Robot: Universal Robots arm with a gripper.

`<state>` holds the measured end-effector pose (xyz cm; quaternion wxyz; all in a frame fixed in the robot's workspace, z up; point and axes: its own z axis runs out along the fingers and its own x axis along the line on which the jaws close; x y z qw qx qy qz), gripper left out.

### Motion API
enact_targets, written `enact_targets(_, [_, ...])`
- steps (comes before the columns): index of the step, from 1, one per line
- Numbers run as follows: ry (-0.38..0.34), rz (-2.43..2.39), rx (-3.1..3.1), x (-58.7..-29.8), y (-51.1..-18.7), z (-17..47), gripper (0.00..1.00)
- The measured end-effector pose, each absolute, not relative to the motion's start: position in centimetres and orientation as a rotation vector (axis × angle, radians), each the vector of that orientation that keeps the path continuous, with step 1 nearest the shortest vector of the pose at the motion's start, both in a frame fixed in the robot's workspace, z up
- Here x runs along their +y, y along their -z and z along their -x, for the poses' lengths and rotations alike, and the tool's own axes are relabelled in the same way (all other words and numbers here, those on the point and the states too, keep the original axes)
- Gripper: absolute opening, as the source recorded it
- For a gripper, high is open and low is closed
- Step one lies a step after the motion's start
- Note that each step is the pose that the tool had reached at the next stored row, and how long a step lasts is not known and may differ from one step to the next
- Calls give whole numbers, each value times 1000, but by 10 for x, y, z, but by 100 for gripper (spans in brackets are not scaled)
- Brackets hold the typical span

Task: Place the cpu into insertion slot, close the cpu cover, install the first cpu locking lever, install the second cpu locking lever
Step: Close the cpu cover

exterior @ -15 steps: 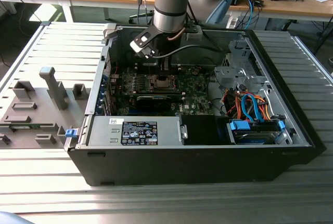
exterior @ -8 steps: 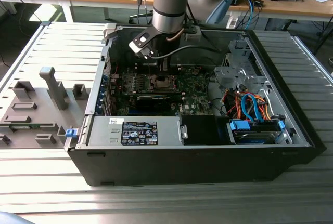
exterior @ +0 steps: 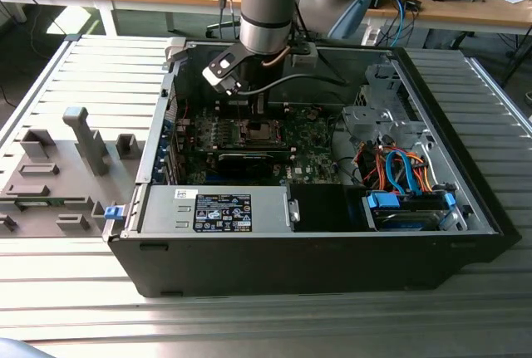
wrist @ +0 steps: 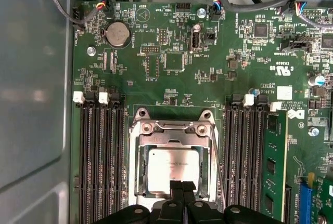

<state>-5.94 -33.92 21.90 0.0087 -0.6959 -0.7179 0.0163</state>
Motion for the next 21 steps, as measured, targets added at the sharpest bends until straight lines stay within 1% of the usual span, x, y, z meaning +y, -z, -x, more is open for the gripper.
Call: enact_targets(21, [-51,2174,-2243,-339,-208,66,11])
